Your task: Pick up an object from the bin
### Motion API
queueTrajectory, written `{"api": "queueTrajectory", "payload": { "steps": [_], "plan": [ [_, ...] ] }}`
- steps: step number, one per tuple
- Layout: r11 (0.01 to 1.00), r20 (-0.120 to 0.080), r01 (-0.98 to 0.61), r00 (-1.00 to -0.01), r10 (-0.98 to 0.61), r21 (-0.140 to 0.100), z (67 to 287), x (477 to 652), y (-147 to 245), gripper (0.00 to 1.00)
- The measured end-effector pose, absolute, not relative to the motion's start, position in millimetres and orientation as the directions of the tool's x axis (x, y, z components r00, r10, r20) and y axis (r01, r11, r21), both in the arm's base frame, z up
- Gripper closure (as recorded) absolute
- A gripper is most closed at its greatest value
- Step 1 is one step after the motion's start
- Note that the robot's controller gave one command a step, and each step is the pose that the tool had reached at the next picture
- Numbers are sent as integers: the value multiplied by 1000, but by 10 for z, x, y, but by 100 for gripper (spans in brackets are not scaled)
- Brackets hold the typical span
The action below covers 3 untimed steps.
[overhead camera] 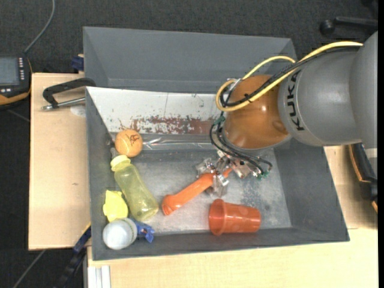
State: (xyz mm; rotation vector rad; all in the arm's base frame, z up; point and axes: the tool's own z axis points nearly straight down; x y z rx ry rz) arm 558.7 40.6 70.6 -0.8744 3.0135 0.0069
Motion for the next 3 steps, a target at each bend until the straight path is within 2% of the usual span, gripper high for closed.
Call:
{"api": "queueTrajectory", "payload": {
  "steps": [1, 2, 3],
  "plan": [
    [845, -5, -535, -845, -535, 3, 706, 5587, 406, 100],
    [839, -12, -545, -839, -545, 1, 708, 5745, 440, 100],
    [828, -7, -561, -828, -561, 3, 708, 5657, 390, 100]
  ]
}}
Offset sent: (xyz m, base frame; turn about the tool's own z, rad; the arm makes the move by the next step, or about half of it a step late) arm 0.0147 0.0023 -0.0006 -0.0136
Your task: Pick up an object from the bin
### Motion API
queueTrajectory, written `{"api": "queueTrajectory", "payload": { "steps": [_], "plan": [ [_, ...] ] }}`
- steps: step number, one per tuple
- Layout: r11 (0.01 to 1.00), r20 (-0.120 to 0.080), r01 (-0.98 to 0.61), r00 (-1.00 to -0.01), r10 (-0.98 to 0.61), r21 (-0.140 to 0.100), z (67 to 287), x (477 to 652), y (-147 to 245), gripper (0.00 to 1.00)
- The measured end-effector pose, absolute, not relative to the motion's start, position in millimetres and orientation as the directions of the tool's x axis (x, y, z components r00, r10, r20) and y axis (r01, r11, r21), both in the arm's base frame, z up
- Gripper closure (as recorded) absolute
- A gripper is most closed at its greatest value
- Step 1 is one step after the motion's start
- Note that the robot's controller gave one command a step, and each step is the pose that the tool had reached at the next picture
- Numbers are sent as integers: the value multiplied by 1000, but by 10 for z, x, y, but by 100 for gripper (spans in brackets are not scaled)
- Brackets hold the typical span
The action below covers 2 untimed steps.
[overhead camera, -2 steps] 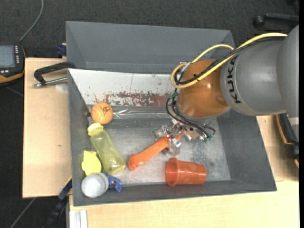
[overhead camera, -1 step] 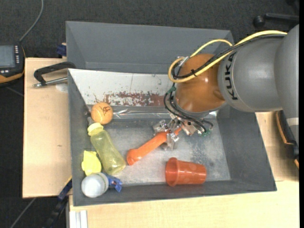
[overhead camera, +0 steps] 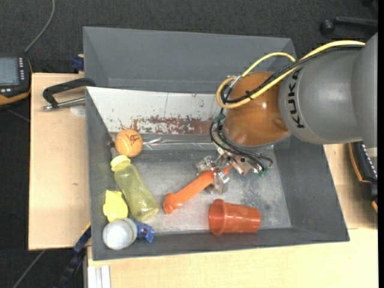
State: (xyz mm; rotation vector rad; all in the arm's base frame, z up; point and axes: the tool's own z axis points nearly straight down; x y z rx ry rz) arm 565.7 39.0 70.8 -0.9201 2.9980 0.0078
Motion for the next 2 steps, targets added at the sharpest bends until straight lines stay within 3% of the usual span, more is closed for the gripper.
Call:
{"api": "queueTrajectory", "payload": {
  "steps": [1, 2],
  "plan": [
    [820, -15, -573, -820, -573, 0, 769, 5842, 436, 100],
    [812, -9, -583, -812, -583, 4, 706, 5524, 324, 100]
  ]
}}
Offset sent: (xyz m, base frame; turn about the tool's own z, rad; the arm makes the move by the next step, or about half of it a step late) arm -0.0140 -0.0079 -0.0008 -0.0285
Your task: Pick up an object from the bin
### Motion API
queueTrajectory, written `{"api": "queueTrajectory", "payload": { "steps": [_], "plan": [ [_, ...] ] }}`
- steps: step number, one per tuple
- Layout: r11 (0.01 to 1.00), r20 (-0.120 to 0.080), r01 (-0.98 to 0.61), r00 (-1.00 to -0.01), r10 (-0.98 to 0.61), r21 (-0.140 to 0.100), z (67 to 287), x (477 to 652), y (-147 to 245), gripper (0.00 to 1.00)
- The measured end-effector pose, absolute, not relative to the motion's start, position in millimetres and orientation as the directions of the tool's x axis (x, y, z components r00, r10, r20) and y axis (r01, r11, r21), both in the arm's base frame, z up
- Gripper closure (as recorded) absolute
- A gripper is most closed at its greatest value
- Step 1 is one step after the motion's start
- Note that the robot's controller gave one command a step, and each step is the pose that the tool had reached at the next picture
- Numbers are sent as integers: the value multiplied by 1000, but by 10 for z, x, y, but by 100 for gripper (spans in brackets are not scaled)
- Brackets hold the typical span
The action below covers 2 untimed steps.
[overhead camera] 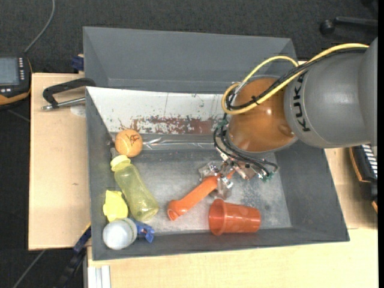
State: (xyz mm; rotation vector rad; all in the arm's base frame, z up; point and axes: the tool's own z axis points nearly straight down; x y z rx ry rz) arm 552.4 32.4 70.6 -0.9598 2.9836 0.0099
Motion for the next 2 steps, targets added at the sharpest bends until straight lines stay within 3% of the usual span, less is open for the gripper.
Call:
{"api": "queueTrajectory", "payload": {
  "steps": [2],
  "plan": [
    [812, -9, -584, -812, -584, 3, 706, 5524, 325, 100]
  ]
}}
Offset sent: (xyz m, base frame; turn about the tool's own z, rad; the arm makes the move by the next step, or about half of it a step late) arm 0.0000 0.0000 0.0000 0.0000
